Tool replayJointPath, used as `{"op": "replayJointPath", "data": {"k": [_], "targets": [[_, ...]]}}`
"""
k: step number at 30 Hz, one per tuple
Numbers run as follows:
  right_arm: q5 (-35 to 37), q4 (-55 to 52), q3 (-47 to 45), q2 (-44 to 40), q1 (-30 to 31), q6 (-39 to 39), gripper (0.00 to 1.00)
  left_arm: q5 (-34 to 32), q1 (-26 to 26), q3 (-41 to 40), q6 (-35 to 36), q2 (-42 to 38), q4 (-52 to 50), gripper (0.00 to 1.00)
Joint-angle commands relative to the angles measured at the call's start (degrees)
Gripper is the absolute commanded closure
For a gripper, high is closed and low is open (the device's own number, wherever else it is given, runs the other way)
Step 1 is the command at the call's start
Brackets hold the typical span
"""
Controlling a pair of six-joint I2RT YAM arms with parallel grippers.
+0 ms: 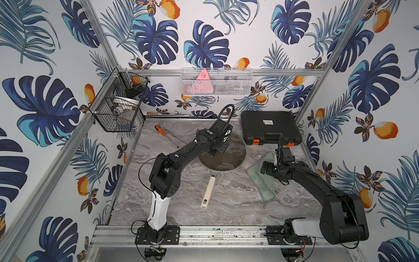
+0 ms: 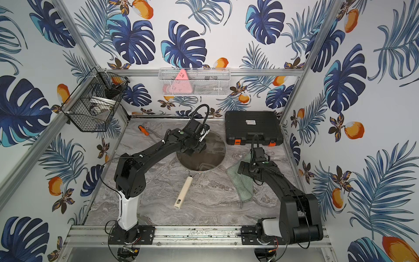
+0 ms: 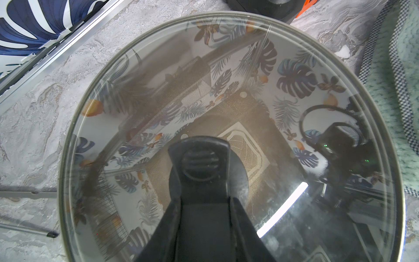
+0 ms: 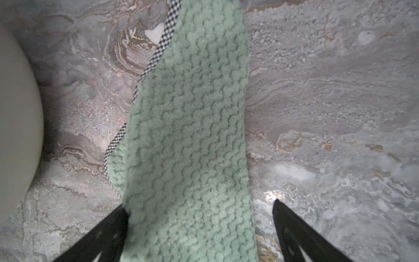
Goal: Wipe the pot lid with a cloth
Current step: Place the pot lid on the cooking pot.
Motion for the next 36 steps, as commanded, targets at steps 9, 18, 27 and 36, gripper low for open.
{"op": "replayJointPath", "data": {"k": [9, 18, 27, 36], "targets": [[-0.29, 0.56, 0.03, -0.66, 0.0, -0.54, 0.0, -1.63, -0.14, 0.96, -2.12, 0.47, 1.28, 0.64], [-0.44, 0.74, -0.28, -1.55, 0.0, -0.63, 0.0, -6.15, -0.46, 0.09, -2.09, 0.38, 1.75, 0.64], [-0.51, 0.83, -0.33, -1.93, 0.0, -0.8, 0.0, -8.33, -0.69, 1.07, -2.28, 1.52, 1.26, 0.59], [-0.73, 1.09, -0.46, -2.04, 0.0, -0.78, 0.0, -7.93, -0.79, -0.09, -2.9, -0.17, 1.51, 0.5]]}}
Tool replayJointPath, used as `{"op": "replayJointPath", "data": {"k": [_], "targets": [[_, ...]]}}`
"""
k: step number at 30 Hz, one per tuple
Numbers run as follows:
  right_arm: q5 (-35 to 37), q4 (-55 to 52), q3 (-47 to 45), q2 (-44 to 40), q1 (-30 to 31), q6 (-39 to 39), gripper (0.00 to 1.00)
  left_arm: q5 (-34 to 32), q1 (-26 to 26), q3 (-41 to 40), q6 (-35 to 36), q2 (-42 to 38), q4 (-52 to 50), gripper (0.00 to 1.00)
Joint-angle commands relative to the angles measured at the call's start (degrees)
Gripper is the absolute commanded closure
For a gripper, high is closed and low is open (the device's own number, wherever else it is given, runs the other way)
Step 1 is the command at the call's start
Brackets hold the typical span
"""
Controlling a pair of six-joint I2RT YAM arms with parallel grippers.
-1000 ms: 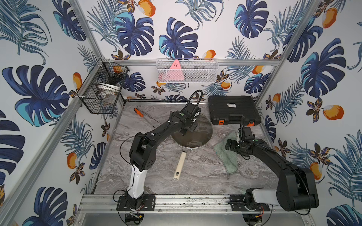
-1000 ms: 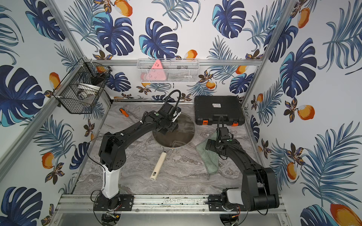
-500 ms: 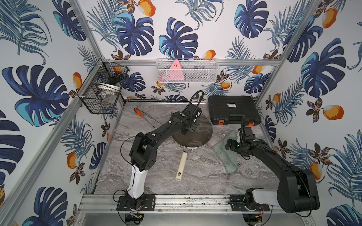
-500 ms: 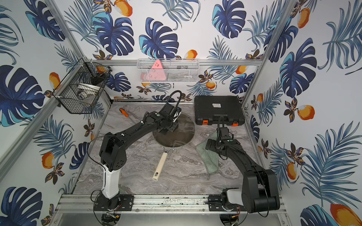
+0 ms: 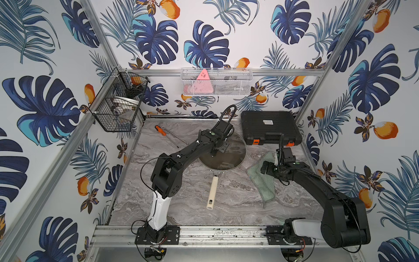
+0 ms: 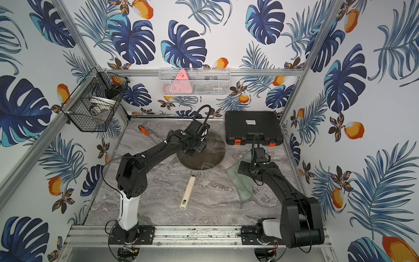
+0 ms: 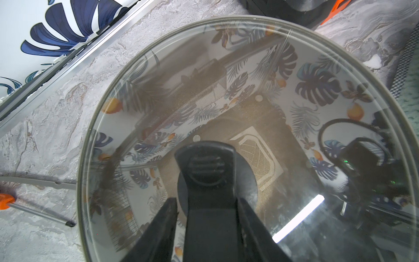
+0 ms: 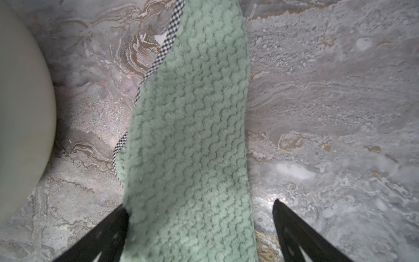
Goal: Wipe the pot lid with a cloth
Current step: Place the pot lid on the cooking pot.
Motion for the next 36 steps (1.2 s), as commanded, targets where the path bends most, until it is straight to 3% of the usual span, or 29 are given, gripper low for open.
{"op": "replayJointPath", "data": {"k": [1, 9, 21, 26, 33, 36], "targets": [[-0.23, 1.05, -0.06, -0.29, 0.0, -0.3, 0.0, -1.44, 0.11, -0.4, -1.07, -1.25, 0.33, 0.49], [-0.4, 1.05, -0.05, -0.38, 0.0, -0.35, 0.0, -0.96, 0.08, 0.03, -1.06, -2.68, 0.23, 0.44], [-0.49, 1.04, 0.03, -0.99, 0.0, -0.48, 0.0, 5.39, 0.21, -1.12, -2.39, -9.44, -0.42, 0.42], [-1.02, 1.4, -0.24, -1.26, 0.0, -0.39, 0.0, 7.23, 2.8, -8.76, -3.81, -18.22, 2.96, 0.44], [-0.95, 1.31, -0.31, -1.94, 0.0, -0.5, 0.0, 9.51, 12.74, -26.41, -7.62, -34.65, 10.19, 0.47], [-1.04, 1.48, -0.5, -1.97, 0.0, -0.46, 0.0, 9.21, 16.38, -31.96, -7.74, -37.66, 9.18, 0.54]]}}
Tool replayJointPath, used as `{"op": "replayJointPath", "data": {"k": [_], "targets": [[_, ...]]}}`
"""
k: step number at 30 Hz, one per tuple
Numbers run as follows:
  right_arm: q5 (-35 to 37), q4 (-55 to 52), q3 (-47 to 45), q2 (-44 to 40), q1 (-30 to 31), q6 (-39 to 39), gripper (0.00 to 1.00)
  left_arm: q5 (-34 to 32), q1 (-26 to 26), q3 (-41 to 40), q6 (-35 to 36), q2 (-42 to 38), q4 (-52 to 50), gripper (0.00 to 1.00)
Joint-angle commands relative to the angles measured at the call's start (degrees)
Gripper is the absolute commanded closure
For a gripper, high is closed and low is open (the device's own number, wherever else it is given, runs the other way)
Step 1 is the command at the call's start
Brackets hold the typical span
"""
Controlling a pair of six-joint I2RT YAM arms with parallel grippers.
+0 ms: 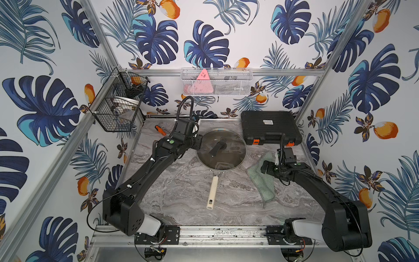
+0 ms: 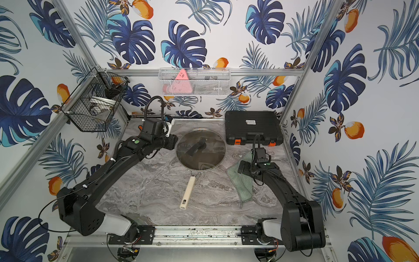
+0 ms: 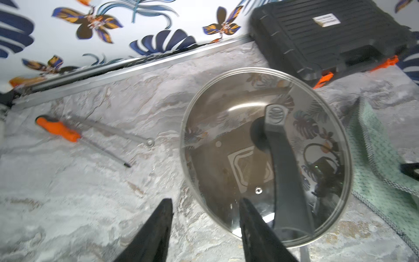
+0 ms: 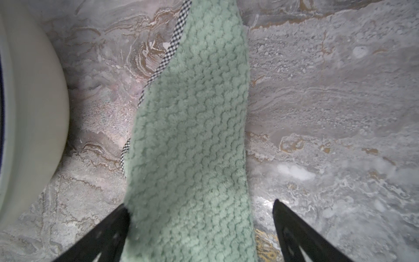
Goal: Wipe the pot lid with a cloth
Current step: Place the pot lid on the cooking pot, then adjust the cooking pot at the center of the board.
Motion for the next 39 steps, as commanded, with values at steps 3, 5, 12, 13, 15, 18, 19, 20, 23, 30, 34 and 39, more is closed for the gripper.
{"op": "replayJointPath", "data": {"k": [3, 5, 12, 13, 15, 18, 19, 20, 23, 30, 34, 39], "targets": [[-0.92, 1.45, -0.08, 0.05, 0.0, -0.24, 0.0, 0.67, 1.89, -7.25, -3.67, -2.72, 1.91, 0.82], [-1.25, 0.96, 0.25, 0.24, 0.0, -0.49, 0.0, 1.49, 1.89, -9.9, -6.21, -2.81, 1.94, 0.98], [-1.71, 1.18, -0.2, -0.27, 0.0, -0.55, 0.0, 7.53, 1.43, -23.97, -15.05, -9.42, 6.34, 1.0], [-1.75, 1.26, -0.05, 0.0, 0.0, -0.55, 0.0, 9.22, 1.03, -26.37, -16.48, -11.27, 7.78, 1.0], [-1.76, 1.4, -0.04, 0.39, 0.0, -0.5, 0.0, 11.44, -0.6, -30.48, -18.62, -14.86, 10.01, 1.0], [-1.93, 1.71, -0.07, 0.65, 0.01, -0.37, 0.0, 11.24, -5.18, -34.05, -20.72, -18.52, 11.3, 1.0], [-2.0, 1.65, 0.07, 0.83, 0.05, -0.45, 0.0, 10.78, -6.99, -34.52, -20.88, -19.21, 10.92, 1.0], [-1.91, 1.53, 0.2, 1.01, 0.02, -0.52, 0.0, 10.42, -8.75, -34.9, -21.09, -19.6, 10.49, 1.0], [-1.73, 1.54, 0.07, 1.03, 0.0, -0.46, 0.0, 9.48, -13.28, -36.6, -23.31, -21.21, 10.16, 1.0], [-1.58, 1.45, 0.07, 0.75, 0.05, -0.56, 0.0, 5.5, -20.51, -41.04, -28.08, -24.64, 10.64, 1.0], [-1.72, 1.53, -0.09, 0.71, 0.0, -0.43, 0.0, 4.79, -24.04, -42.19, -29.35, -23.24, 12.9, 1.0], [-1.67, 1.36, -0.24, 0.24, 0.01, -0.63, 0.0, 3.45, -29.0, -41.45, -30.28, -19.67, 15.45, 1.0]]}}
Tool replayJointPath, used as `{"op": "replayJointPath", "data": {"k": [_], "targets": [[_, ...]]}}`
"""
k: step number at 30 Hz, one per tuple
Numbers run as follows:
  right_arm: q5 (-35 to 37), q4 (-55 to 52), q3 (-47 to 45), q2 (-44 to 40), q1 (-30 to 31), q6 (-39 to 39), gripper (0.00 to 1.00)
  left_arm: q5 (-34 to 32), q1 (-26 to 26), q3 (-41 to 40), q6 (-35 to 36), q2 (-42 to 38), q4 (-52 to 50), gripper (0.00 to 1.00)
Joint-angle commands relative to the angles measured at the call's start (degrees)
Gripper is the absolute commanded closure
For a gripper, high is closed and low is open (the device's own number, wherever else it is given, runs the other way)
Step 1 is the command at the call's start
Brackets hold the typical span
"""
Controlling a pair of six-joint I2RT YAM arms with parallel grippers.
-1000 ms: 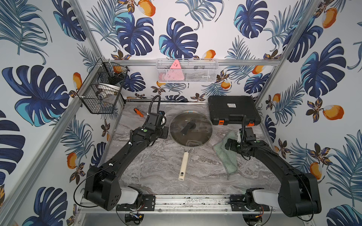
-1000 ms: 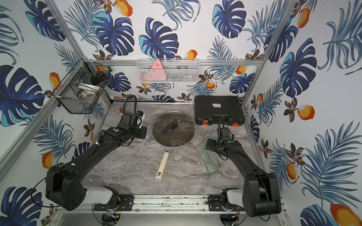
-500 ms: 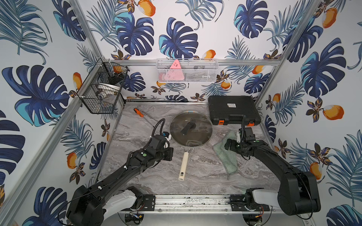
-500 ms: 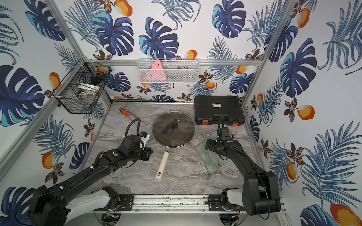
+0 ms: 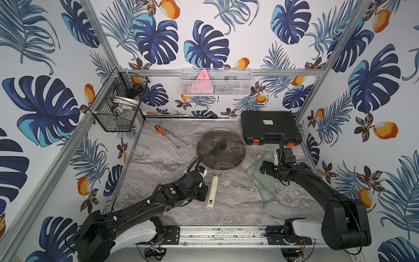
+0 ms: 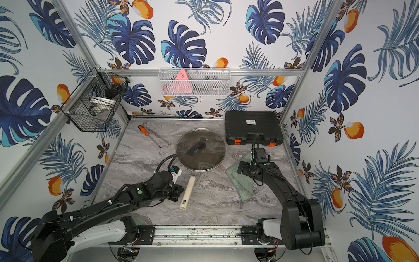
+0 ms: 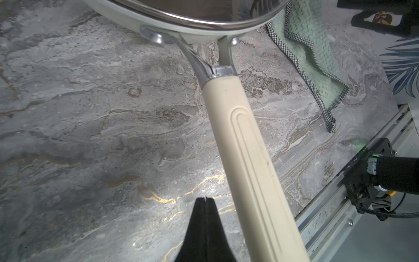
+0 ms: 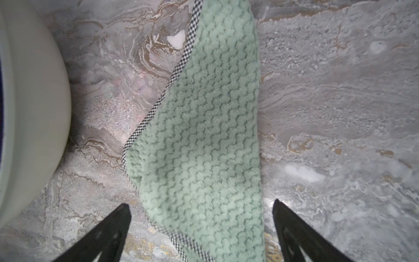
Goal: Wipe the pot lid with a cloth
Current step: Adjust the cooking pot at the center of the board.
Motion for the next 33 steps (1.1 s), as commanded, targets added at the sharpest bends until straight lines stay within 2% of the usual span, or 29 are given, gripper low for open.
{"op": "replayJointPath", "data": {"k": [1, 20, 23, 28, 29, 33], "targets": [[-0.15, 0.97, -0.11, -0.56, 0.0, -0.17, 0.0, -1.84, -2.04, 0.76, -1.81, 1.82, 3.8, 1.0], [-0.44, 0.99, -0.34, -0.89, 0.0, -0.09, 0.0, -3.62, -6.32, 3.64, -1.44, 6.08, 5.99, 1.0], [-0.48, 0.94, -0.46, -1.24, 0.01, -0.09, 0.0, -6.98, -6.32, 4.21, -0.52, 5.25, 2.97, 1.0], [-0.53, 1.31, -0.29, -0.64, 0.0, -0.08, 0.0, -16.68, -5.79, 6.39, 2.77, 0.32, -3.41, 1.0], [-0.64, 1.49, -0.21, -0.44, 0.0, -0.09, 0.0, -18.12, -5.23, 7.2, 3.81, -0.33, -4.69, 0.95], [-1.2, 2.43, -0.18, -0.42, -0.01, -0.03, 0.0, -19.9, -0.9, 10.01, 8.36, -1.52, -6.69, 0.55]]}}
